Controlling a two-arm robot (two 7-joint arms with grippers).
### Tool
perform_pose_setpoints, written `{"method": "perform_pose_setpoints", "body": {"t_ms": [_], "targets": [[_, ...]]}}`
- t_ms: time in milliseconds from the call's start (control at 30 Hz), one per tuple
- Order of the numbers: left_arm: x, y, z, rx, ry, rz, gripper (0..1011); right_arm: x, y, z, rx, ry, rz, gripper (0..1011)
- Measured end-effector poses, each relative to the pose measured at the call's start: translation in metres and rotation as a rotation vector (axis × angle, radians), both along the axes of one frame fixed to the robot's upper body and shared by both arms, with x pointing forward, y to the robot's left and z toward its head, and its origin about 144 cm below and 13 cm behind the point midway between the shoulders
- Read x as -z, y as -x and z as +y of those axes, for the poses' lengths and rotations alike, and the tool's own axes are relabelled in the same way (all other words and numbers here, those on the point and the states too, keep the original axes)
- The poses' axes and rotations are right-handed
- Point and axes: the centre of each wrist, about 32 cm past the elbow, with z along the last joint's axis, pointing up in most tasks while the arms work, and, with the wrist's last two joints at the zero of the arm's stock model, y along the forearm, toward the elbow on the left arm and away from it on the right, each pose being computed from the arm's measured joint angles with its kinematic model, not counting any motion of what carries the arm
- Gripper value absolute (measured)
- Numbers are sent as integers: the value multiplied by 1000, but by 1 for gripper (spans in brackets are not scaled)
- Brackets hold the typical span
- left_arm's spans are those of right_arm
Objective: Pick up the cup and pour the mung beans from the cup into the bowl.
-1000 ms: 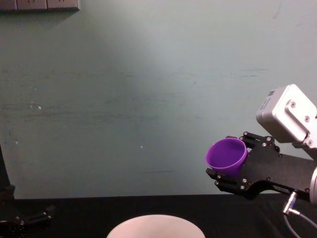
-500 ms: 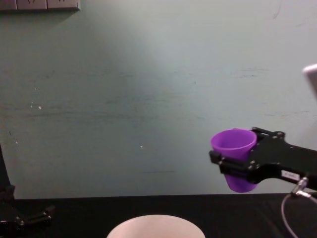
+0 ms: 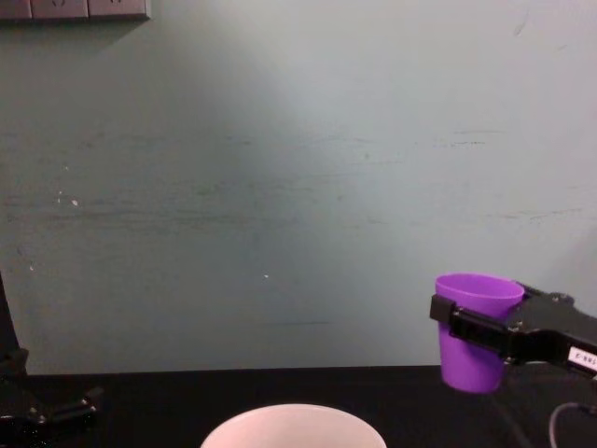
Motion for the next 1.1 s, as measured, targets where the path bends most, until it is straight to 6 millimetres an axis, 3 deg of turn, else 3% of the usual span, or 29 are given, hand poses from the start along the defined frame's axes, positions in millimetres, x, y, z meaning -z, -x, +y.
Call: {"method": "perform_pose_setpoints", "body": {"t_ms": [367,1100], "targets": [[0,0,0,0,0,0,1000,26,-3,15,4,-43,26,752],[0,0,0,0,0,0,1000,40,8,27,57,44,97,752]]}}
